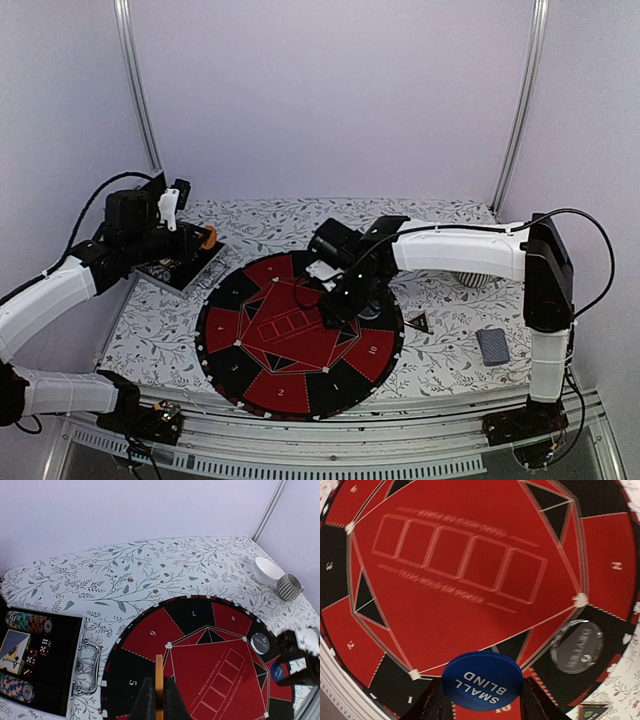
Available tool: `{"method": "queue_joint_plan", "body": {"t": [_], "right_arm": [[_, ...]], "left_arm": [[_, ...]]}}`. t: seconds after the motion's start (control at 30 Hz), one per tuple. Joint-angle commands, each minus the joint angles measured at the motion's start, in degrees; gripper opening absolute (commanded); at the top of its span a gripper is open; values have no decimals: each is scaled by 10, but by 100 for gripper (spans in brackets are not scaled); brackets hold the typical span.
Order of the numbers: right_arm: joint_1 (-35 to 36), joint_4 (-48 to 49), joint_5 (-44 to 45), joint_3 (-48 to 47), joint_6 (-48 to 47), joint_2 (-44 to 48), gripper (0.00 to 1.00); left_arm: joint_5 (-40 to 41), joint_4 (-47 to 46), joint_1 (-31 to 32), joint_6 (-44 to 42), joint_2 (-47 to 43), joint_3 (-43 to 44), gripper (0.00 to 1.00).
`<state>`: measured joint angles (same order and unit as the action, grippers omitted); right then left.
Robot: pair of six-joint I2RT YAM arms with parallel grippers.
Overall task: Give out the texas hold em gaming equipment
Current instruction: Place the small blind button at position1.
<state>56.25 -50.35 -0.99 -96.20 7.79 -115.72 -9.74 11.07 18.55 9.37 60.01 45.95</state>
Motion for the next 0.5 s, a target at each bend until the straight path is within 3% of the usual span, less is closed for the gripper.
{"method": "queue_joint_plan", "body": {"t": [0.0, 0.3, 0.47], "right_arm": [[84, -19, -12, -1, 26, -33, 15], [159, -59, 16, -93, 14, -149, 12], [163, -72, 32, -84, 19, -151, 12]], "left_arm": [[3, -8, -5, -9, -5, -8, 0], [-2, -8, -6, -8, -3, -8, 0], [-5, -9, -6, -8, -2, -8, 0]]}}
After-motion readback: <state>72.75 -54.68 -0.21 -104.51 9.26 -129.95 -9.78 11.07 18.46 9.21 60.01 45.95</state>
